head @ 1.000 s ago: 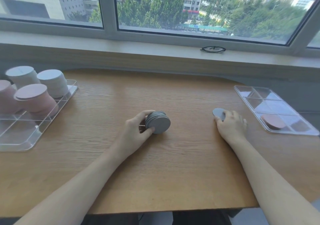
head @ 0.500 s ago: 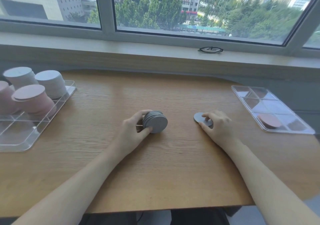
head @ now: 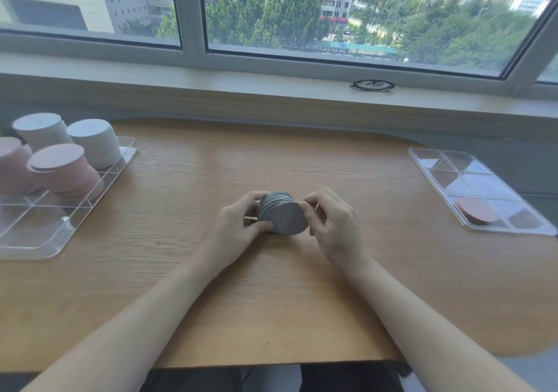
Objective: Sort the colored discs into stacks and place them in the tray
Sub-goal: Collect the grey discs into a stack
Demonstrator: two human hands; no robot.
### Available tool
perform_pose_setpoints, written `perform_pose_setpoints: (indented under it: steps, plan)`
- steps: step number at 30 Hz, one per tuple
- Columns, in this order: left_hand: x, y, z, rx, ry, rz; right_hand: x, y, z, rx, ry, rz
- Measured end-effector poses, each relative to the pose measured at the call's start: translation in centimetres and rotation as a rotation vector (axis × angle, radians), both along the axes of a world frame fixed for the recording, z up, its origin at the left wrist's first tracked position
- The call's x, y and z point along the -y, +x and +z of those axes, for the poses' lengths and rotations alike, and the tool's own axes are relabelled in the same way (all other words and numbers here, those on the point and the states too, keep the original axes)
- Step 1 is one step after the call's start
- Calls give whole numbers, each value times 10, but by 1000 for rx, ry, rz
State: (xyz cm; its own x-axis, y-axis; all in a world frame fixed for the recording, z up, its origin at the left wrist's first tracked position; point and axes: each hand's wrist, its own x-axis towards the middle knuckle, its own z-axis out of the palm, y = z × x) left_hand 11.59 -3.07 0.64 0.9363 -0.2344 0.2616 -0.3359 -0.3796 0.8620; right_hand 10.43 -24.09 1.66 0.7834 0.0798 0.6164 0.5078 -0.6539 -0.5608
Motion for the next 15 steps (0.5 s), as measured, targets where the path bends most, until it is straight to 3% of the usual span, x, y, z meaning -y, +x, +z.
perform_pose_setpoints:
  steps: [5, 10, 15]
  plan:
    - [1, 0, -2, 25, 1, -1, -4, 5, -7, -115, 96, 22]
    - [1, 2, -5, 40, 81, -30, 4, 14, -14, -237, -167, 124]
    - [10, 1, -8, 95, 307, -29, -8, 10, -15, -376, -179, 193]
